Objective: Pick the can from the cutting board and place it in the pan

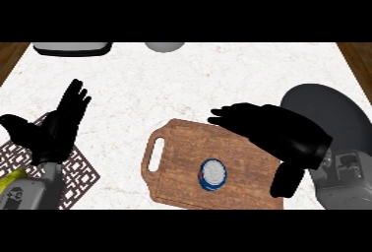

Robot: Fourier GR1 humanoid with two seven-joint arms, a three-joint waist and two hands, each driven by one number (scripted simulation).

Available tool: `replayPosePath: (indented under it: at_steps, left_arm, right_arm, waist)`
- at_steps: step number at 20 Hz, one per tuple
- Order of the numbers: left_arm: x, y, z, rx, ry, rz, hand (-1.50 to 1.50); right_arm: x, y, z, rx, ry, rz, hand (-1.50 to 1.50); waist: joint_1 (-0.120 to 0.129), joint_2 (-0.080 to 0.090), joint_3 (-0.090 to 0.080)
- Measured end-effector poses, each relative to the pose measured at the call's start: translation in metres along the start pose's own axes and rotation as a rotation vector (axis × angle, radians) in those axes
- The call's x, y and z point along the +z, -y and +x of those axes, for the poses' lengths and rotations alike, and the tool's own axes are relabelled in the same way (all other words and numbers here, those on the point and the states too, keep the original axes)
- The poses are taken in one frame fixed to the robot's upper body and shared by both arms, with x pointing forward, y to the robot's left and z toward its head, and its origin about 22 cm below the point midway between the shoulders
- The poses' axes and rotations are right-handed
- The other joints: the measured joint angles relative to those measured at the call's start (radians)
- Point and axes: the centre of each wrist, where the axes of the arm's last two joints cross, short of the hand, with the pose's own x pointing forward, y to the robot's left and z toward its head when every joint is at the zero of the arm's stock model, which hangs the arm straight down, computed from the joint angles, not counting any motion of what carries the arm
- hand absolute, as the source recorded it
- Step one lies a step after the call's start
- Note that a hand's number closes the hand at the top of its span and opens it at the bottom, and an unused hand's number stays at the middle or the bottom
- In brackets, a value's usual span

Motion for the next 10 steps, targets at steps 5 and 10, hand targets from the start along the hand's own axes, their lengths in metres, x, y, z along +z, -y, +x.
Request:
replayPosePath:
  at_steps: [5, 10]
  left_arm:
    - [0.003, -0.001, 0.003, -0.006, 0.001, 0.014, 0.0]
    - [0.001, 0.001, 0.006, 0.002, 0.001, 0.008, 0.0]
  right_arm:
    - [-0.003, -0.009, 0.021, 0.068, -0.028, 0.136, -1.5]
    - [-0.003, -0.014, 0.042, 0.168, -0.045, 0.17, -1.5]
  waist:
    - [-0.008, -0.001, 0.001]
    - [-0.011, -0.001, 0.001]
